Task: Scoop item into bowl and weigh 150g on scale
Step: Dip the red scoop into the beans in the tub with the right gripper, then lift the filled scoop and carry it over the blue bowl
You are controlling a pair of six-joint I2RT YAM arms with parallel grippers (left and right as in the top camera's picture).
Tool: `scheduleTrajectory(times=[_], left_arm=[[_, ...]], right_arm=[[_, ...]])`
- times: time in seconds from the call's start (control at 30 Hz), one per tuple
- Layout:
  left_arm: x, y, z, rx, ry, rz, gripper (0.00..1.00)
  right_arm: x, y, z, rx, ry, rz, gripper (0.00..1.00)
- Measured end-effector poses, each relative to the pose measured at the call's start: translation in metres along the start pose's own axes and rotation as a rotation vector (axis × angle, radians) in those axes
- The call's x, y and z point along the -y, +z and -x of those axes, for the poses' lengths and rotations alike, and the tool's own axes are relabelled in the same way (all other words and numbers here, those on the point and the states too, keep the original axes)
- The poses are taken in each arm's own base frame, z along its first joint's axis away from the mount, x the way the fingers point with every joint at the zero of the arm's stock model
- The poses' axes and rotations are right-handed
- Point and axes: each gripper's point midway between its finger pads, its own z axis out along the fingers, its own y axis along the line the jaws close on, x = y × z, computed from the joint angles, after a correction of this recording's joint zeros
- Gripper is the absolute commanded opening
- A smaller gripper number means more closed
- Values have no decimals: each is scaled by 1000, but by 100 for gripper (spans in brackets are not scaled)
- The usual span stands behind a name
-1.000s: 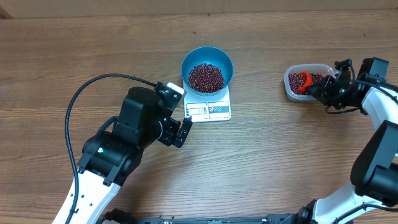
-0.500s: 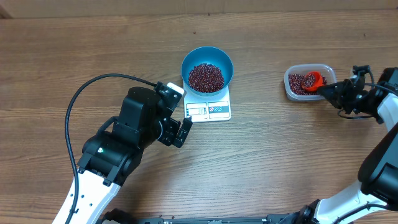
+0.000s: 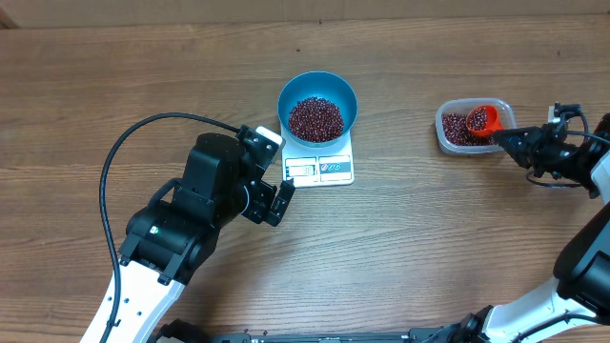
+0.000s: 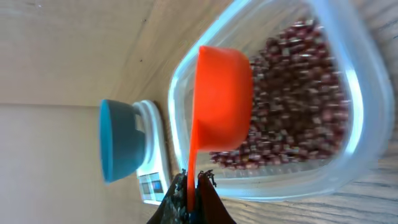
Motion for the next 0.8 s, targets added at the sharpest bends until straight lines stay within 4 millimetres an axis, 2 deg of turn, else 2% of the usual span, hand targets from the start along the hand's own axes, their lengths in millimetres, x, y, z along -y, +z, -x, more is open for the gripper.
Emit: scheduleTrajectory(times=[0.67,0.8], left_arm=[[0,0,0,0,0,0,100],[0,0,0,0,0,0,100]], right_arm=[[-53,-8,-3,-4,-44,314,4],[-63,-4,-6,-20,-67,355,4]])
